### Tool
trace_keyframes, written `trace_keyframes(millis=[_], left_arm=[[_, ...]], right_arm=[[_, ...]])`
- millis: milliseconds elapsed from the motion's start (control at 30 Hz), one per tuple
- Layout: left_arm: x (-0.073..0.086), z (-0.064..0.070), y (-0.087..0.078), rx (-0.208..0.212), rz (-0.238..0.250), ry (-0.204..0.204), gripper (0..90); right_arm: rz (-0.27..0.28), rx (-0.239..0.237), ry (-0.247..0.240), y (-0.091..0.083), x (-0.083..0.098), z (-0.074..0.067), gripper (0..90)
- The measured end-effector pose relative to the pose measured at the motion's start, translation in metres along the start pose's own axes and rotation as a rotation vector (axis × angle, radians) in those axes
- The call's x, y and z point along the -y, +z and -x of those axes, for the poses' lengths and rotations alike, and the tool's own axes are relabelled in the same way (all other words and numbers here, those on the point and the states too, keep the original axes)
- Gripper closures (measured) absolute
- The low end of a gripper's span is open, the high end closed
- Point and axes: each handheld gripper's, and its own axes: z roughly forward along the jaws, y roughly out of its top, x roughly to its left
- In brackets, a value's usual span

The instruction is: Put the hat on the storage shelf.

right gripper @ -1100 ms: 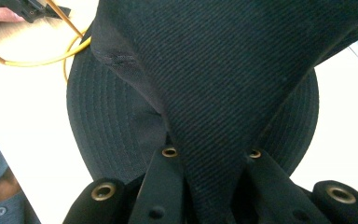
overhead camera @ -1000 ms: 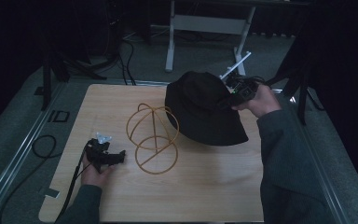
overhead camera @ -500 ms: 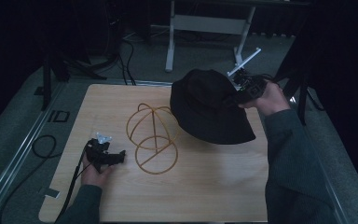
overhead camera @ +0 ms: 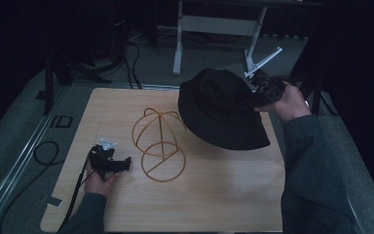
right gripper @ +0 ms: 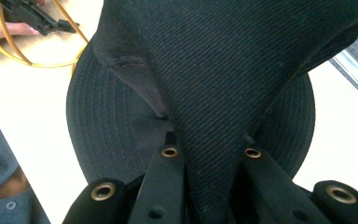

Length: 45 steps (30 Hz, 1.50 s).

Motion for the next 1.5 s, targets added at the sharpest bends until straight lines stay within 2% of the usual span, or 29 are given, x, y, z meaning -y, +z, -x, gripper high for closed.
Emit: trace_keyframes(millis=[233, 800, 1500], left_arm=[[0.0, 0.0, 0.0, 0.0, 0.001, 0.0, 1.3], [0.0, 0.0, 0.0, 0.001, 0.001, -0.002, 1.3], [0.0, 0.0, 0.0, 0.001, 0.001, -0.003, 1.3]], right_arm=[[0.003, -0.01, -0.022, -0.005, 0.0, -0.005, 86.7], [0.033, -0.04, -0.037, -0.014, 0.005, -0.007, 86.6], [0.098, -0.052, -0.07, -0.024, 0.003, -0.013, 86.6]])
